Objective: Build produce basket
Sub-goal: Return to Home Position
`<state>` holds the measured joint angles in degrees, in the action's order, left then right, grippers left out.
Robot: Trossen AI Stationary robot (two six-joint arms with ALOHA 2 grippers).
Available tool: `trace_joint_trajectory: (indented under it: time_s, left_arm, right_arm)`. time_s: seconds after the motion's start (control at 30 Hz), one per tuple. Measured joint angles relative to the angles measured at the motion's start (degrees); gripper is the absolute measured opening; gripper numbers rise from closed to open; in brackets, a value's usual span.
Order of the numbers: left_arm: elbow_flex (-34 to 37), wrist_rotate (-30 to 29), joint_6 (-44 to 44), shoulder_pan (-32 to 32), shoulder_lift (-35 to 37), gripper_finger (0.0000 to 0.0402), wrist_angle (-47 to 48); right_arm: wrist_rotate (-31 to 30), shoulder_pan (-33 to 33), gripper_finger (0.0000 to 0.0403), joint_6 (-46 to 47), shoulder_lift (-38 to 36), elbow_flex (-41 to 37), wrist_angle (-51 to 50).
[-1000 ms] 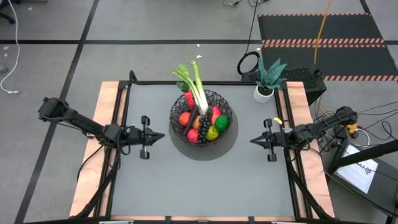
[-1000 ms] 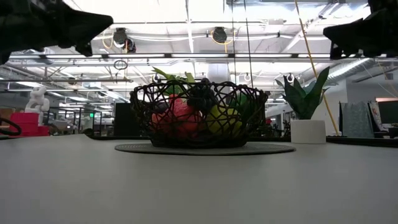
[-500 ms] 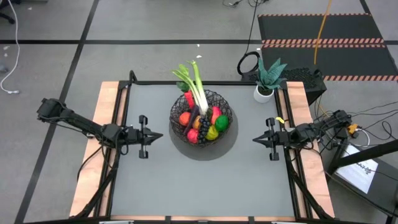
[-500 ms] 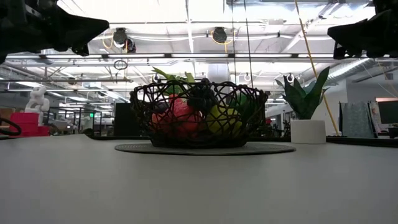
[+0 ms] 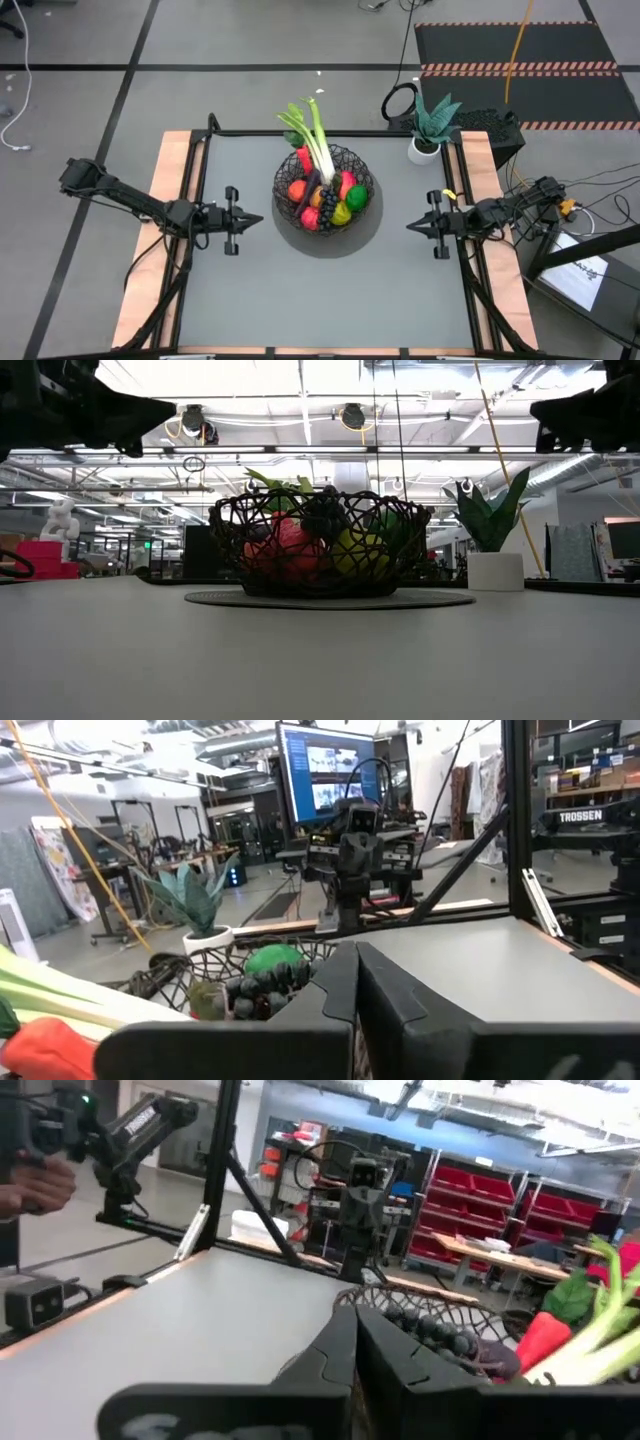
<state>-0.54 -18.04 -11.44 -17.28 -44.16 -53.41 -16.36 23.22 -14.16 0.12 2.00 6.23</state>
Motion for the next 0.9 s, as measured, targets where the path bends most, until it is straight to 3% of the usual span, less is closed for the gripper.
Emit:
trace_joint_trajectory:
  time_s: [0.43,0.57,0.9]
  left_arm:
    - [-0.02,-0.01,-0.18,0.00,0.00,0.0010,0.11]
    - [-0.02,-0.03,-0.22,0.00,0.00,0.0015,0.11]
    - [-0.04,-1.80,-0.68,0.00,0.00,0.0015,0.38]
  right_arm:
    - [0.32,-1.67,0.0000,-4.15,0.25,-1.20,2.41]
    - [6.14,-4.22,0.0000,-4.49,0.24,-1.18,3.63]
    - [7.19,-8.66,0.0000,-1.54,0.26,-1.16,1.51]
